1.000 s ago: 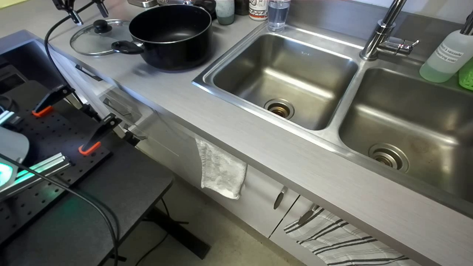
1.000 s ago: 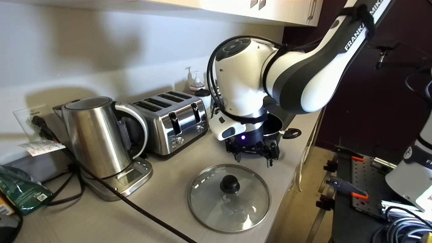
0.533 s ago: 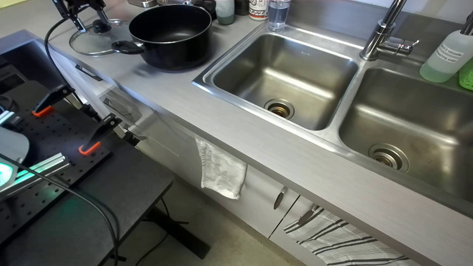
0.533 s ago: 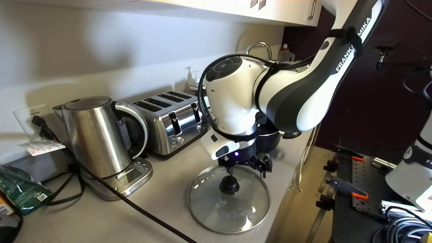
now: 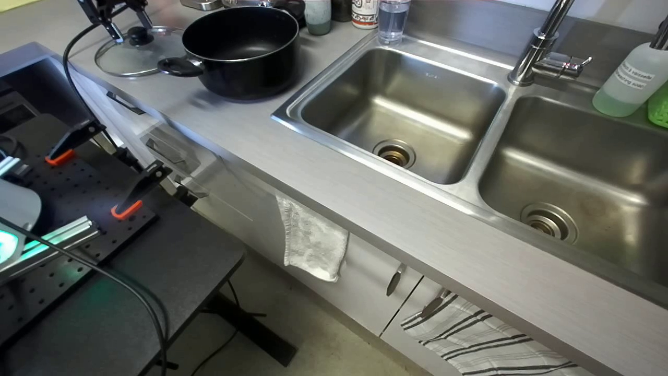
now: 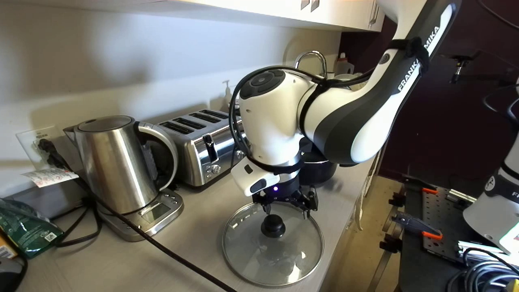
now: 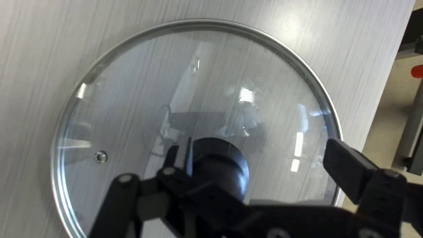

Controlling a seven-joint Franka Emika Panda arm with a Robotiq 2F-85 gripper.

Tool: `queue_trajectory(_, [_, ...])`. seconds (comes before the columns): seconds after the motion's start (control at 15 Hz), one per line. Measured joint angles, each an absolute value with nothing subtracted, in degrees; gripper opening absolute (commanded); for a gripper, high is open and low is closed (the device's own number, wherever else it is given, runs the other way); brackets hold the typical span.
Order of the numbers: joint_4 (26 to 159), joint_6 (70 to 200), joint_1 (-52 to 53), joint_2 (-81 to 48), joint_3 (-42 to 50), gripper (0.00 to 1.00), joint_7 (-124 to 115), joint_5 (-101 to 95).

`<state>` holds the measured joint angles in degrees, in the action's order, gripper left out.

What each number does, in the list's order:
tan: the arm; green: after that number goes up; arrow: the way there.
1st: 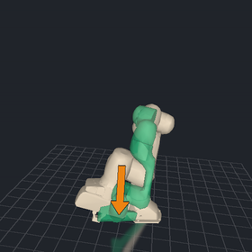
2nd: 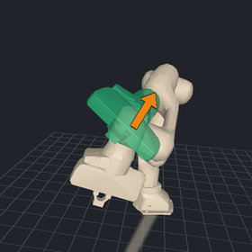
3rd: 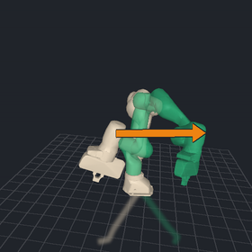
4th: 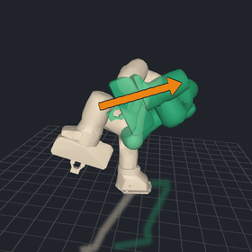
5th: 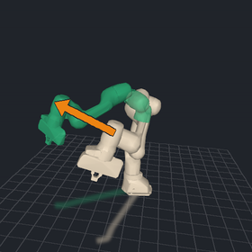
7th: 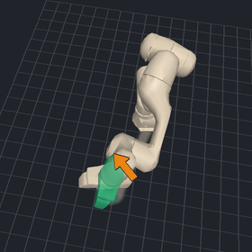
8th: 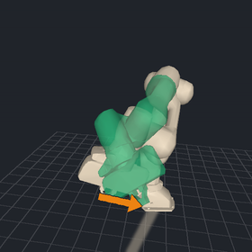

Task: Place the lid on the pot

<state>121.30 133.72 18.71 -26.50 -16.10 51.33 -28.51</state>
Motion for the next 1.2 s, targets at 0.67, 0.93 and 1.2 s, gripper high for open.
queue_trajectory(0.67, [116.63, 133.79, 19.36, -30.49, -16.10, 0.68, 51.33, -28.74])
queue_trajectory(0.93, [115.23, 133.79, 19.49, -31.63, -16.10, 0.37, 51.35, -28.75])
queue_trajectory(1.2, [113.97, 133.78, 19.57, -31.74, -16.10, 0.25, 51.37, -28.79])
